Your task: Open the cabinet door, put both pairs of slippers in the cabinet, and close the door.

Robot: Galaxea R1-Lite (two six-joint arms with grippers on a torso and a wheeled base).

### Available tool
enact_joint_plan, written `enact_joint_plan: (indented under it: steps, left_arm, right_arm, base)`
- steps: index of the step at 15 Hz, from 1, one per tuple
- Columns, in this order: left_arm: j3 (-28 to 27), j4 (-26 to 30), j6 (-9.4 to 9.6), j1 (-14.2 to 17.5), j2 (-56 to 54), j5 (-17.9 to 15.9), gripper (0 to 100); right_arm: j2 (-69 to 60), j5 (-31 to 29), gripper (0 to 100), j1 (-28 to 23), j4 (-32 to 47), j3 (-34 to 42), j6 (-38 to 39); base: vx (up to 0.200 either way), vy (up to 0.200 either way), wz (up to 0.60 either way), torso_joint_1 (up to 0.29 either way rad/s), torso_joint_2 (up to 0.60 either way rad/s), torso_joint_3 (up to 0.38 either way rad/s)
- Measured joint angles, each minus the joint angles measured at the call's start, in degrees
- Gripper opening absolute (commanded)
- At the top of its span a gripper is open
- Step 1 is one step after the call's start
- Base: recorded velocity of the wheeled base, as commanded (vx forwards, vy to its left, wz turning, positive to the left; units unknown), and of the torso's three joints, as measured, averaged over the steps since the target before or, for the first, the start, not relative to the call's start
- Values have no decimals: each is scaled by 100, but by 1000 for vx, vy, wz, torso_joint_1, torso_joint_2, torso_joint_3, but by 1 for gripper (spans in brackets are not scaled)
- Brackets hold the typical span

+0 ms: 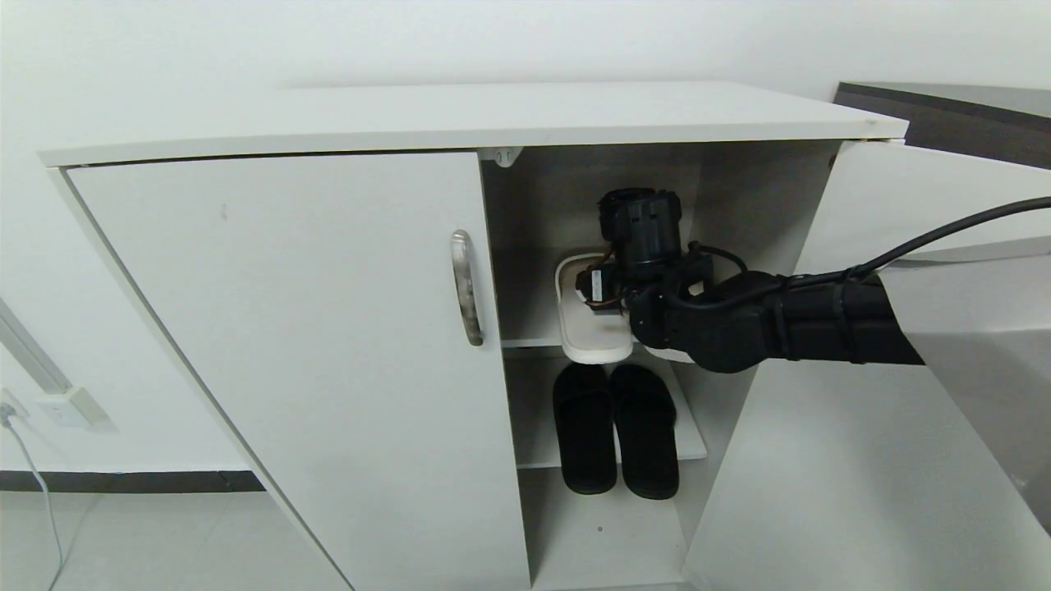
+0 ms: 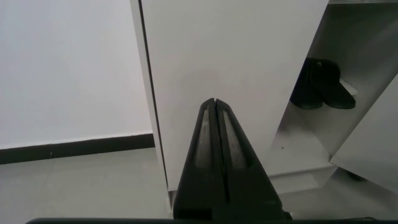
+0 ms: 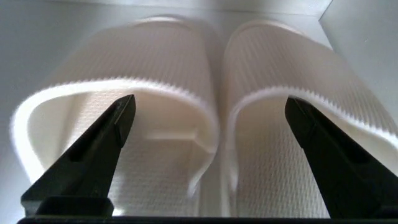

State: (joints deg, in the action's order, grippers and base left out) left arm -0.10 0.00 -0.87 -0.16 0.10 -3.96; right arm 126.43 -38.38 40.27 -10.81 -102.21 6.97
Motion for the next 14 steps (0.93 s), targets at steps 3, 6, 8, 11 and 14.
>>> enact_joint_plan:
  steps: [3, 6, 8, 11, 14]
  left_arm:
    - [0, 0, -2, 0, 0, 0, 0]
    - [0, 0, 0, 0, 0, 0, 0]
    - [-1, 0, 0, 5, 0, 2, 0]
    - [-1, 0, -2, 2, 0, 0, 0]
    - [-1, 0, 7, 2, 0, 0, 0]
  right_arm:
    - [-221, -29, 100, 61, -34, 295, 27]
    - [-586, -49, 100, 168, -158, 822, 57]
    - [-934, -49, 100, 323, -380, 1390, 52]
    - [-1532, -49, 100, 581, -801, 2341, 50]
    - [-2235, -7, 100, 874, -1212, 3374, 50]
  base:
    - [0, 0, 0, 0, 0, 0]
    - [0, 0, 0, 0, 0, 0]
    - [0, 0, 0, 0, 0, 0]
    - [0, 0, 0, 0, 0, 0]
    - [0, 0, 0, 0, 0, 0]
